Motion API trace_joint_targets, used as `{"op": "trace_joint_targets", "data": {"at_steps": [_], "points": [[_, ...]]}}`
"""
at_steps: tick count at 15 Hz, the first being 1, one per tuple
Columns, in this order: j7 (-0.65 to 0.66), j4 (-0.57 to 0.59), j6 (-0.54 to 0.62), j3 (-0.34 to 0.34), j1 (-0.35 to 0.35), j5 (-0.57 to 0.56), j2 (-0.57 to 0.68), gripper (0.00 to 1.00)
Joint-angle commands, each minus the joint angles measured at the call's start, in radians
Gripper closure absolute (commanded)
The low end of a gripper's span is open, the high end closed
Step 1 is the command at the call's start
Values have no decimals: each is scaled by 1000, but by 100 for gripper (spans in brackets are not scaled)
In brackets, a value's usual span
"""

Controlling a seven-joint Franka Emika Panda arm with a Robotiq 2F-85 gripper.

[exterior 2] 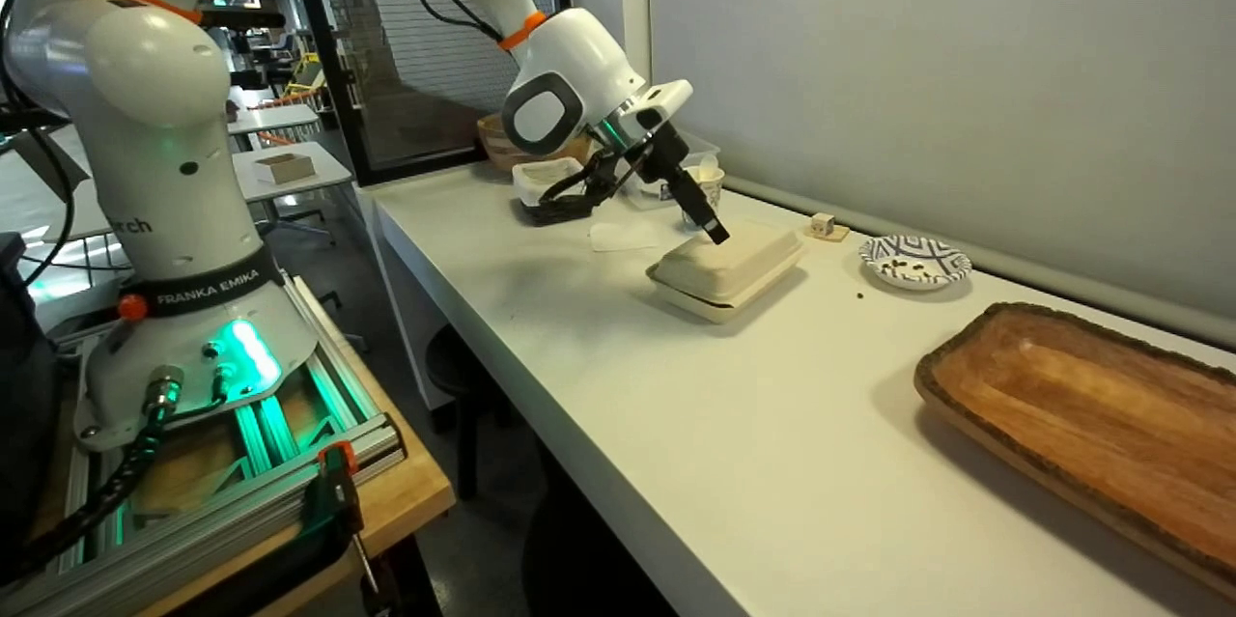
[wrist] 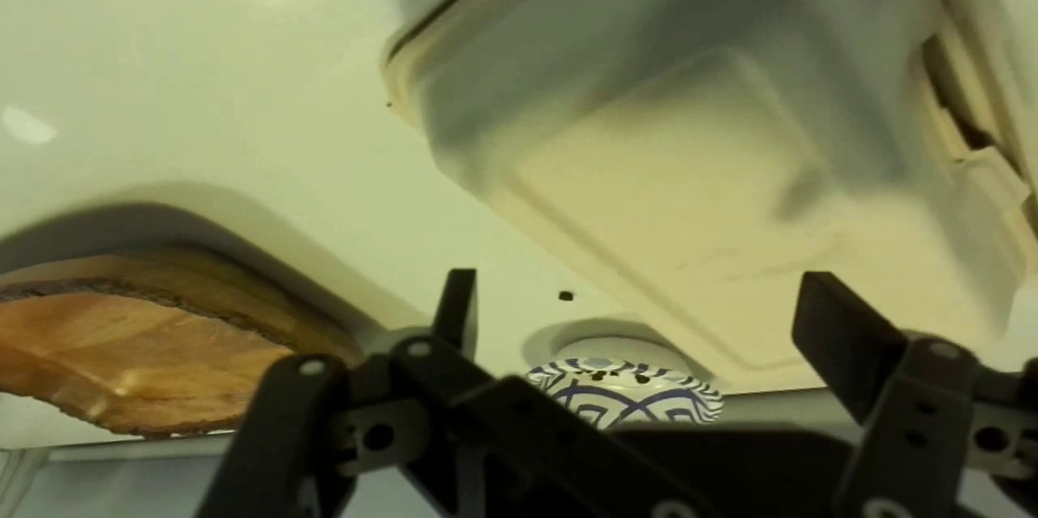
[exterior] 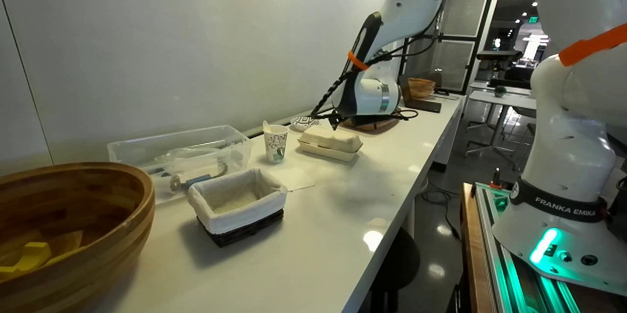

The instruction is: Close the take-away food packet

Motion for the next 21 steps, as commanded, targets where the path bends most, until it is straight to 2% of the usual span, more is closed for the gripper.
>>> {"op": "trace_joint_targets", "data": {"at_steps": [1,3,4,8,12,14,18,21], "points": [[-5,122,-104,-141,177,49,162,0],[18,158,-152,-205,247,35,214,0],[26,170,-174,-216,257,26,227,0],[42,205,-236,-208,254,15,271,0],[44,214,-238,-221,270,15,297,0],[36,199,-230,-240,296,14,266,0],[20,143,-244,-337,403,11,189,0],[1,77,-310,-428,494,2,103,0]]}}
